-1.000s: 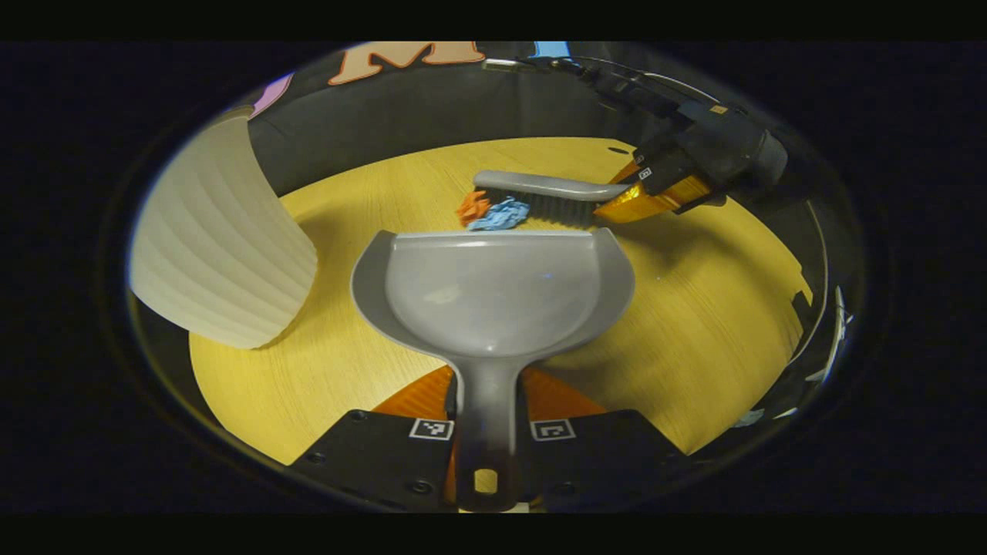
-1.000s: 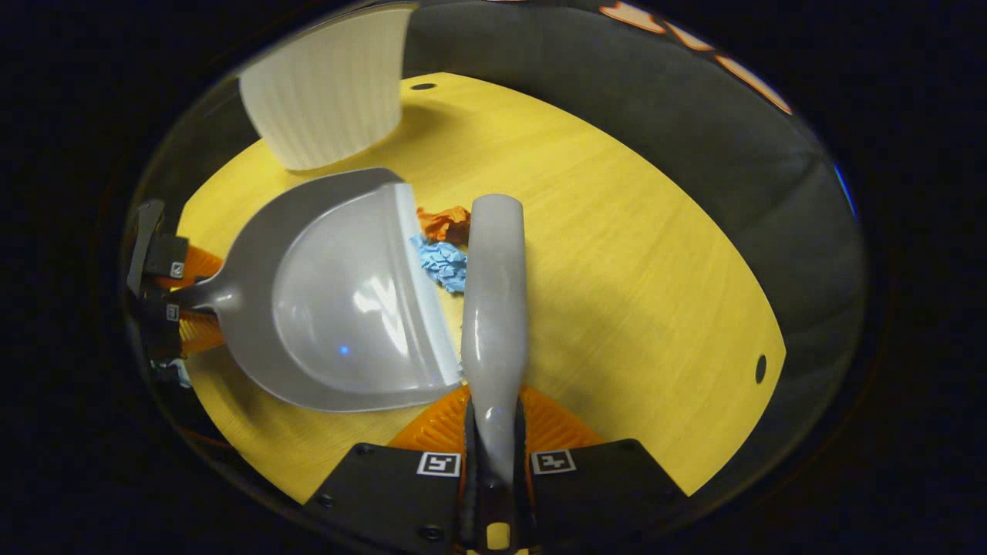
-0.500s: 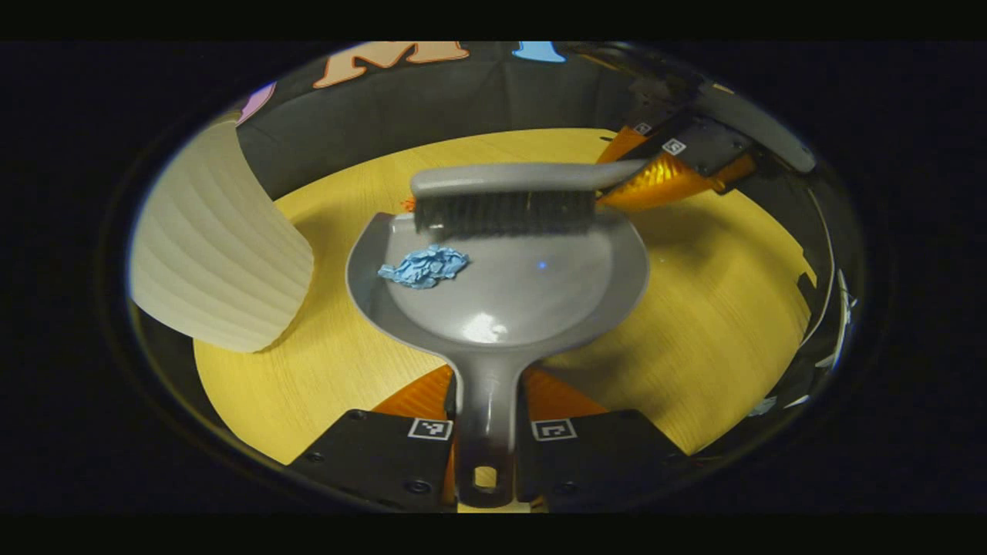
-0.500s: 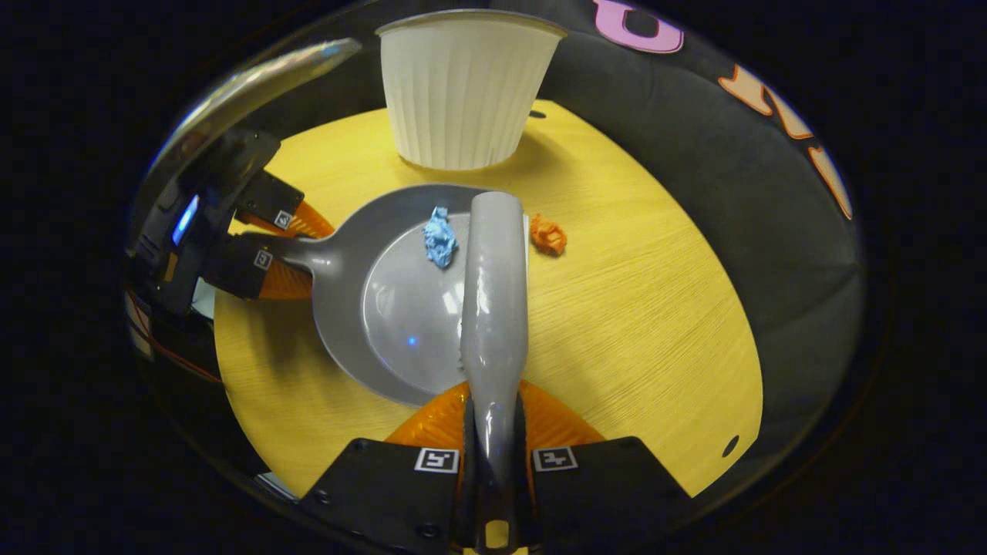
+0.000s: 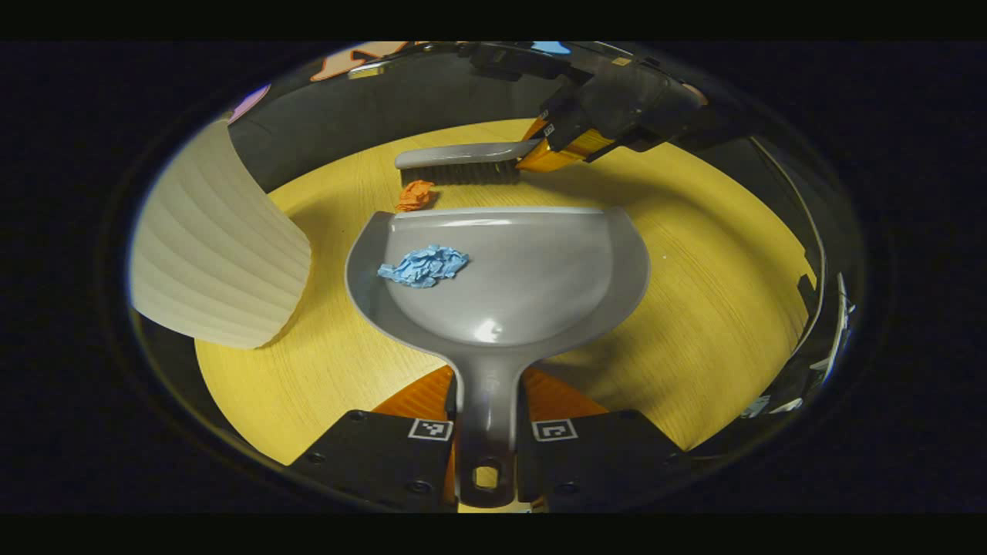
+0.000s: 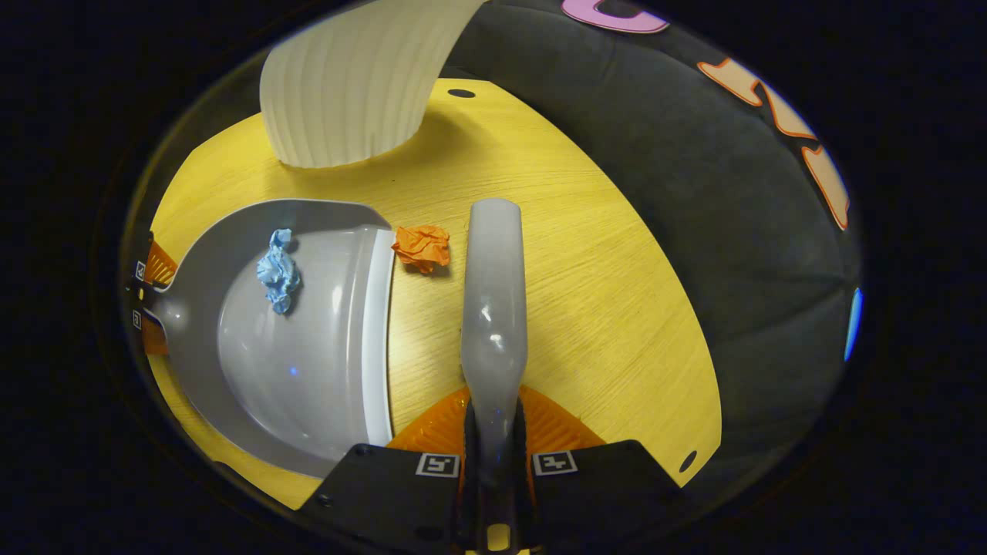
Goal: Pick up the small broom and dustpan from the desktop, sweep the trash into the dustpan with the broom, and then empty the trash into the garbage bin.
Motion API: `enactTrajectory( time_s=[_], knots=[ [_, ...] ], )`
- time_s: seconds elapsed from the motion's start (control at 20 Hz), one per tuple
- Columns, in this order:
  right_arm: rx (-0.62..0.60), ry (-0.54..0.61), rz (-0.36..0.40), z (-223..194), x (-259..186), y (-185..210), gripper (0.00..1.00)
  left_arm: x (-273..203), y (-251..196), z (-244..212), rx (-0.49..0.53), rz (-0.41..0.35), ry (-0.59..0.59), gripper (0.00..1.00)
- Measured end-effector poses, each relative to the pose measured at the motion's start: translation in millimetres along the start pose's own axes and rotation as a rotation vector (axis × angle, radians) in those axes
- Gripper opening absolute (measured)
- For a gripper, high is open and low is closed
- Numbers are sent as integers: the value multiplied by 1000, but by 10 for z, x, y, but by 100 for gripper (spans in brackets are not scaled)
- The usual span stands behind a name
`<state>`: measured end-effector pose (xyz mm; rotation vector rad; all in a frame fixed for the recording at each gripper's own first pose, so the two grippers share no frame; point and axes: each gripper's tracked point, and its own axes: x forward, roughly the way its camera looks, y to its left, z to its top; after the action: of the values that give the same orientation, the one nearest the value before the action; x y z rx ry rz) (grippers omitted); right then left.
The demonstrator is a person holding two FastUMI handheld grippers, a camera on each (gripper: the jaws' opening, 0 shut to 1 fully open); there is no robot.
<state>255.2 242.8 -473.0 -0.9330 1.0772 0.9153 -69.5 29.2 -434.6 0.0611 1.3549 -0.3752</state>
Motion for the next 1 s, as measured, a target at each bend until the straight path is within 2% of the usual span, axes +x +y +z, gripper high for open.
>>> enactTrajectory(
  time_s=[0.1, 0.2, 0.35, 0.45, 0.6, 0.7, 0.85, 1.0],
  knots=[
    [-57, -25, 37, 61, -38, 109, 20, -25, -35, 12, -14, -3, 12, 23],
    [-123, -57, 151, 74, -188, 377, 20, -51, -22, 9, -10, -6, 13, 23],
    [-169, -72, 240, 9, -378, 613, 20, -20, -28, -13, -1, -11, 5, 24],
    [-87, -109, 291, 54, -526, 635, 19, -33, -24, 18, 4, -5, -21, 23],
    [116, -246, 312, 129, -791, 568, 20, -29, -17, 97, -18, 13, -113, 23],
    [265, -322, 284, 47, -943, 380, 20, -63, -11, 143, -32, 48, -164, 23],
    [469, -394, 253, -316, -1082, 63, 20, -111, -20, 265, -45, 96, -264, 22],
    [596, -405, 204, -928, -1031, -32, 20, -89, 34, 328, -19, 153, -381, 20]
  ],
)
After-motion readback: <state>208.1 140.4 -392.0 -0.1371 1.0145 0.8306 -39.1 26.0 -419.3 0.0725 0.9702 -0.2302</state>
